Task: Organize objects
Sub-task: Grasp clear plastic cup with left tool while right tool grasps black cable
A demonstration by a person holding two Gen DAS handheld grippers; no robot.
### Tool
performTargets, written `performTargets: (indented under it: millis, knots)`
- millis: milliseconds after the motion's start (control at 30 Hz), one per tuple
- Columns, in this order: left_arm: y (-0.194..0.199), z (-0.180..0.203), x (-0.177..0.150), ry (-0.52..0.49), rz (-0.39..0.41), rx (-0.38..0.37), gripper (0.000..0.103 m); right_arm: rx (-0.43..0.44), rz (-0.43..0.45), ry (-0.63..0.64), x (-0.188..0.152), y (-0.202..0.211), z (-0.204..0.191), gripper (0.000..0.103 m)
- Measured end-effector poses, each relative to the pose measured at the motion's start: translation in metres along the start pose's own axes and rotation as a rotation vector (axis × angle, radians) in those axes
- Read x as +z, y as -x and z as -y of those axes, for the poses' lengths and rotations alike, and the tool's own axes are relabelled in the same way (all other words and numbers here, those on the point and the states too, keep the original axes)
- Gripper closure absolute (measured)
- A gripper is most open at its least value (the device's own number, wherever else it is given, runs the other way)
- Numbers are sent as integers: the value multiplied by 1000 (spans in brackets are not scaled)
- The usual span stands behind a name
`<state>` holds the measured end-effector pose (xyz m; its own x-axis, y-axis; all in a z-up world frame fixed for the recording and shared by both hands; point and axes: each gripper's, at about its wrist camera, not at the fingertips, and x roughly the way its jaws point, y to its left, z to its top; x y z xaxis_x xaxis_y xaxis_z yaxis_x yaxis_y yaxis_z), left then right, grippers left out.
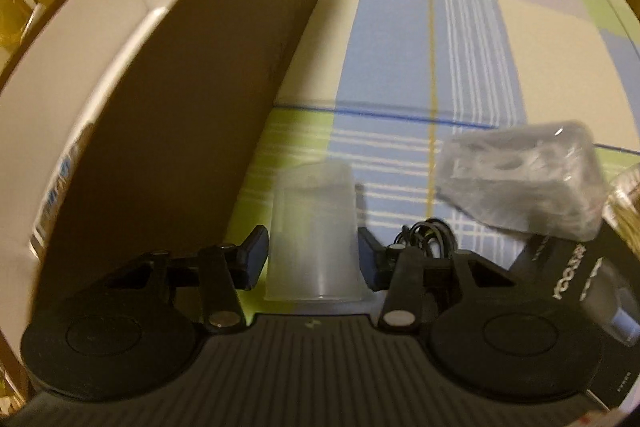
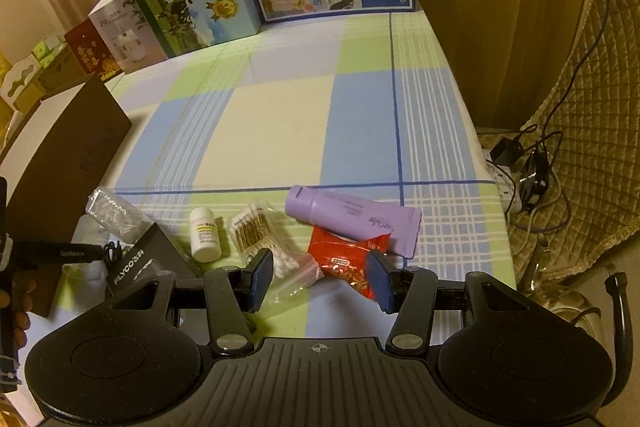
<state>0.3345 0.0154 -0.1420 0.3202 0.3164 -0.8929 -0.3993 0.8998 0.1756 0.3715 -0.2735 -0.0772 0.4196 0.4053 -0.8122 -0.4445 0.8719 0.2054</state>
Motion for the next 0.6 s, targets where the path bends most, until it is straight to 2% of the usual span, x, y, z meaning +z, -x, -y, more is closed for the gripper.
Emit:
performTargets:
  millis: [167,333,600]
  knots:
    - [7,-2,-13,5,9,-3,61,13,-11,6,-1,-3,-1,54]
    - [25,-12,-43,9,-7,-34,61,43,-22,32,-3,-4,-11,54]
    - [49,-39,-91,-1,-15,-89,61,166,-34,154,-7,-6,-59,54]
